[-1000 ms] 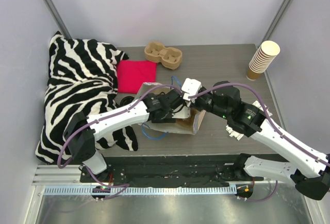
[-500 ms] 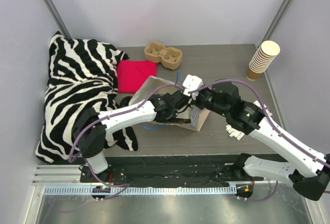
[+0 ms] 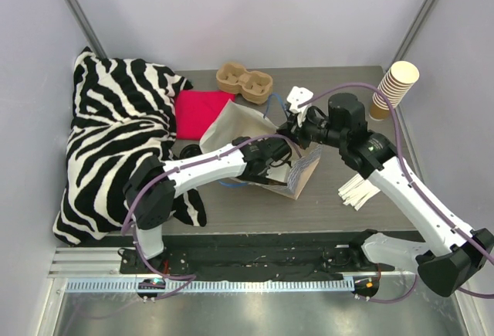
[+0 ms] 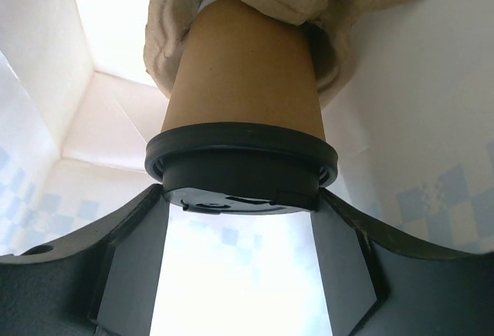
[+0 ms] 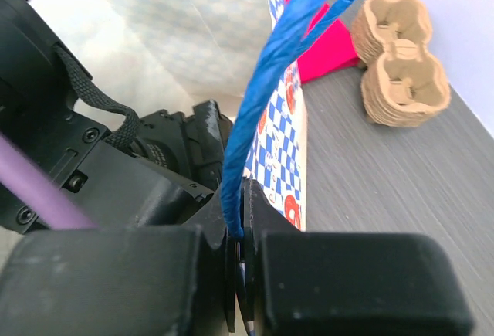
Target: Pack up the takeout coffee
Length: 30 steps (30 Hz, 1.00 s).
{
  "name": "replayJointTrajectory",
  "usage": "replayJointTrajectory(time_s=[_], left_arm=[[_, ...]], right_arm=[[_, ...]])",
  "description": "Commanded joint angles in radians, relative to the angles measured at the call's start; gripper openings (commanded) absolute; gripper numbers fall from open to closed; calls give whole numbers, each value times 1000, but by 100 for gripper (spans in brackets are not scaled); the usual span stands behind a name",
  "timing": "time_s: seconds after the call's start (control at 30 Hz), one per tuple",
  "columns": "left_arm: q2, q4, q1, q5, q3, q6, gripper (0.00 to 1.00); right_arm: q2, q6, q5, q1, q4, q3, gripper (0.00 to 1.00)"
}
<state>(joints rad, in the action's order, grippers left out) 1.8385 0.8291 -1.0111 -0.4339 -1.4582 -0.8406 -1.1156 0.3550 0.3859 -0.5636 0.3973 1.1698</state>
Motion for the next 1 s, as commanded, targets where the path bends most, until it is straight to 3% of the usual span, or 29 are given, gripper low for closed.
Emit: replayJointTrajectory(time_s=[0.0,0.5,0.73,0.97], left_arm=[[27,77,-3,81,-24,-167,7],[168,94,-3,27,-140,-413,9],[217,93,19,31,-186,-425,8],[133,160,39,73,-341,-393,5]], right_arm=[[-13,-50,180,30,12,54,1],[-61,-48,292,113,95,70,1],[-62,-11,301,160,121,67,1],[-73,30,289,226,126,67,1]])
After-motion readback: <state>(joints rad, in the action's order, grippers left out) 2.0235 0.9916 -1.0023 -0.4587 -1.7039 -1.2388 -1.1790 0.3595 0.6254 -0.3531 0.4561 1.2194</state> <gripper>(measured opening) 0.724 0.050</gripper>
